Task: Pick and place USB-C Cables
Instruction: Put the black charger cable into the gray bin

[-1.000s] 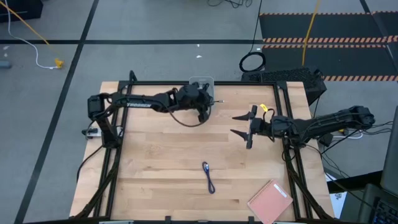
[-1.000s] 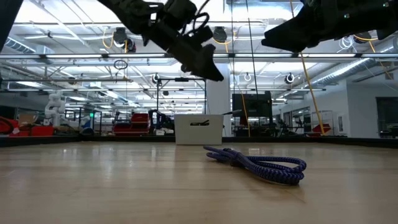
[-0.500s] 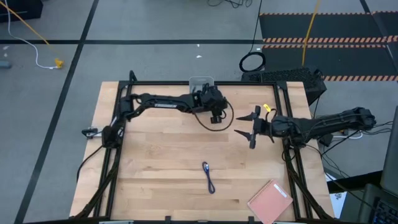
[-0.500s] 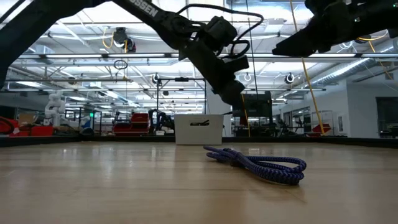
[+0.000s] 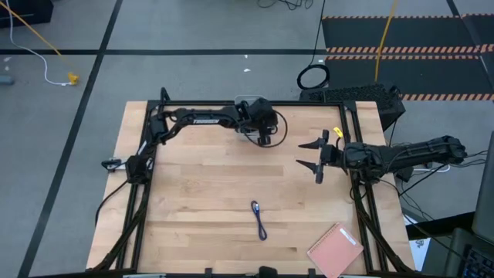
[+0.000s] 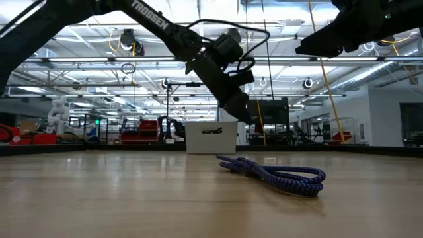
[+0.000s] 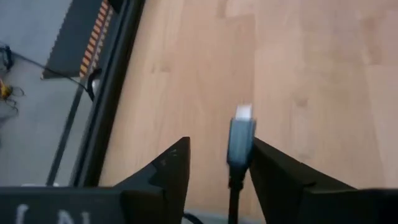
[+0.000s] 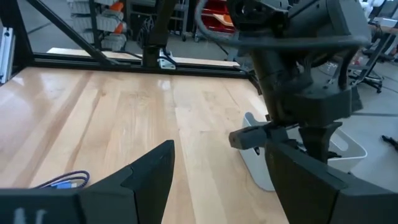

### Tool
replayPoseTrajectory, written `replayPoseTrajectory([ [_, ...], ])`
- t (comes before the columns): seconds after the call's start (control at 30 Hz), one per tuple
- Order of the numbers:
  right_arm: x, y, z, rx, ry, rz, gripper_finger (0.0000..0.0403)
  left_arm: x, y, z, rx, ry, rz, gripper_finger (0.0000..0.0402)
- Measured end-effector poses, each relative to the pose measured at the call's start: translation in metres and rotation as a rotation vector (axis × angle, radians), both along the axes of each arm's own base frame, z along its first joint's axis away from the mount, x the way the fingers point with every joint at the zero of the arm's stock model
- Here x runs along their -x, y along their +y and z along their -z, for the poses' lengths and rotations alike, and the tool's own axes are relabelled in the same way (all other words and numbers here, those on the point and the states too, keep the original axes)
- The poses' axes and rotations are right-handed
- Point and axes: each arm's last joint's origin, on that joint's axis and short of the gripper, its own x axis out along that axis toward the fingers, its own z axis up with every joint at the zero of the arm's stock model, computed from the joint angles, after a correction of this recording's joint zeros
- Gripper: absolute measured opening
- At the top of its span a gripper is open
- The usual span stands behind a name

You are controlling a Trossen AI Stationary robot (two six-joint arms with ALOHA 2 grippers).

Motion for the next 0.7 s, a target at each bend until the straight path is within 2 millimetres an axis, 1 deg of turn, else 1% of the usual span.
replayPoseTrajectory([
  [0.13,-0.0001,0.0000,-0.0004,0.000,-0.004,0.000,0.0242,-0.0039,-0.0067,-0.0022,-0.015,-0.019,0.023,0.0124],
  [0.4,-0.0001,0.0000,-0.0004,0.000,-0.004,0.000,0.0242,-0.0044,-0.0070,-0.0038,0.008,-0.039,0.040,0.0043],
  [0.53,-0.0001,0.0000,-0.0003,0.000,-0.004,-0.001,0.0242,-0.0045,-0.0074,-0.0075,0.008,-0.055,0.034,0.0025],
  [0.7,-0.0001,0.0000,-0.0003,-0.001,-0.004,-0.001,0.0242,-0.0028,-0.0059,-0.0107,0.002,-0.057,-0.042,0.0043],
])
